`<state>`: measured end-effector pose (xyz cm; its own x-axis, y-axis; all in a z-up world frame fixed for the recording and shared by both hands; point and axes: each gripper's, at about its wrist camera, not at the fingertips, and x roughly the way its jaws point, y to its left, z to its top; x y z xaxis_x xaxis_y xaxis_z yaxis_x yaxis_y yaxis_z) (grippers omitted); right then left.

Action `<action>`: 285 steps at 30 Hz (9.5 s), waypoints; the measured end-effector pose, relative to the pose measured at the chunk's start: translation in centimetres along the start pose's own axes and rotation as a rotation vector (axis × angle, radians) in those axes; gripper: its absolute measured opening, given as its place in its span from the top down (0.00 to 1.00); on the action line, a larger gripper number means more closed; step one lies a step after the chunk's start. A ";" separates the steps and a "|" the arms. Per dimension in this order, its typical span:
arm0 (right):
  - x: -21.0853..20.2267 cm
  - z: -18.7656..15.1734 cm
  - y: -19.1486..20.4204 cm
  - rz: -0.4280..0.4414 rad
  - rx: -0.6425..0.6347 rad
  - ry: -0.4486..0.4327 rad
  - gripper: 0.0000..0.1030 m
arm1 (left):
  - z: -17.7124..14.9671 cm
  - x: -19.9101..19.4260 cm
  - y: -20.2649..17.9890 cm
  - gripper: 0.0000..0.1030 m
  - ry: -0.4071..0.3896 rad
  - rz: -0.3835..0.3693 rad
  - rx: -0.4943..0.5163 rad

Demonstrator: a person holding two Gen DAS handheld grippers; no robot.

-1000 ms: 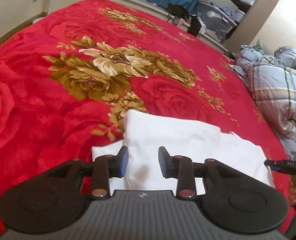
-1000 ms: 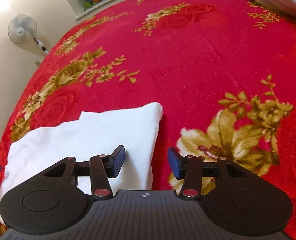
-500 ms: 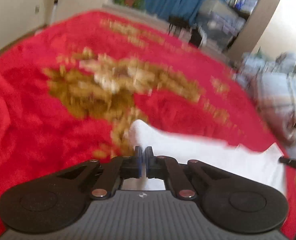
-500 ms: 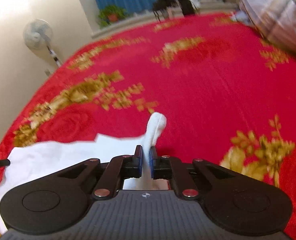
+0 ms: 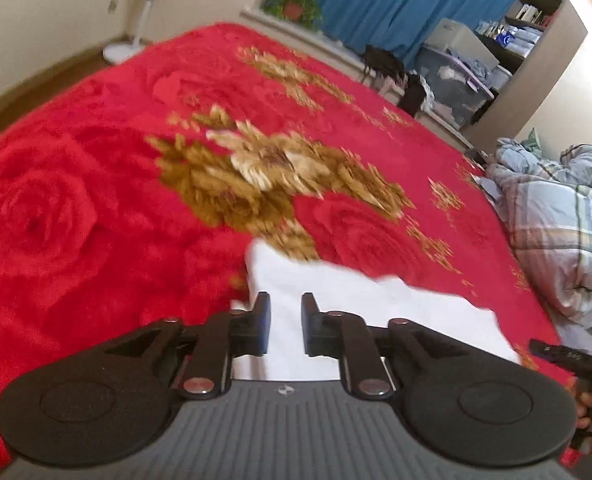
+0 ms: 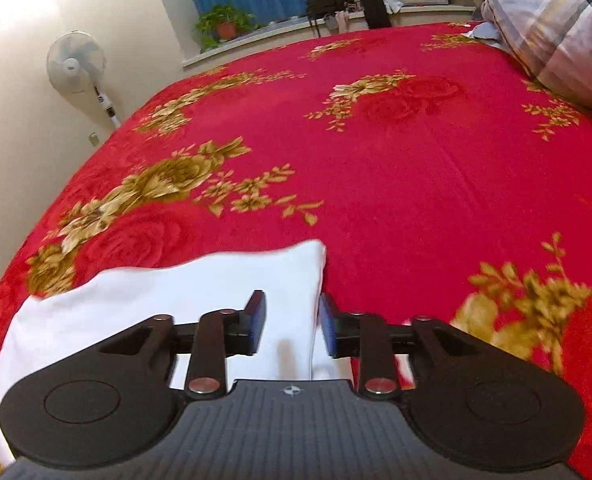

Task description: Fold small clothes

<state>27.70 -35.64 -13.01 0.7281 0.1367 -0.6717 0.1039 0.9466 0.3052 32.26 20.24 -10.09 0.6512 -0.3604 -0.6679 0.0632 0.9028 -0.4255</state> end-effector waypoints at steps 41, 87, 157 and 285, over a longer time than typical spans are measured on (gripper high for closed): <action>-8.8 -7.8 0.1 -0.027 -0.071 0.104 0.78 | -9.4 -5.6 -0.7 0.88 0.168 -0.047 0.156; -6.8 -5.1 2.4 -0.178 -0.126 -0.028 0.32 | -7.5 3.4 0.1 0.82 0.236 0.048 0.092; 2.0 -4.3 8.2 -0.023 0.050 0.169 0.91 | -15.3 3.0 -14.5 0.69 0.388 -0.267 0.634; -13.4 -9.3 19.2 -0.032 -0.273 -0.142 0.13 | -14.1 -14.0 -12.3 0.17 -0.255 0.288 0.370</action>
<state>13.68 -16.53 -4.43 0.8168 0.0811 -0.5712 -0.0429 0.9959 0.0800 11.73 10.85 -4.09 0.8418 -0.0592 -0.5365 0.0877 0.9958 0.0278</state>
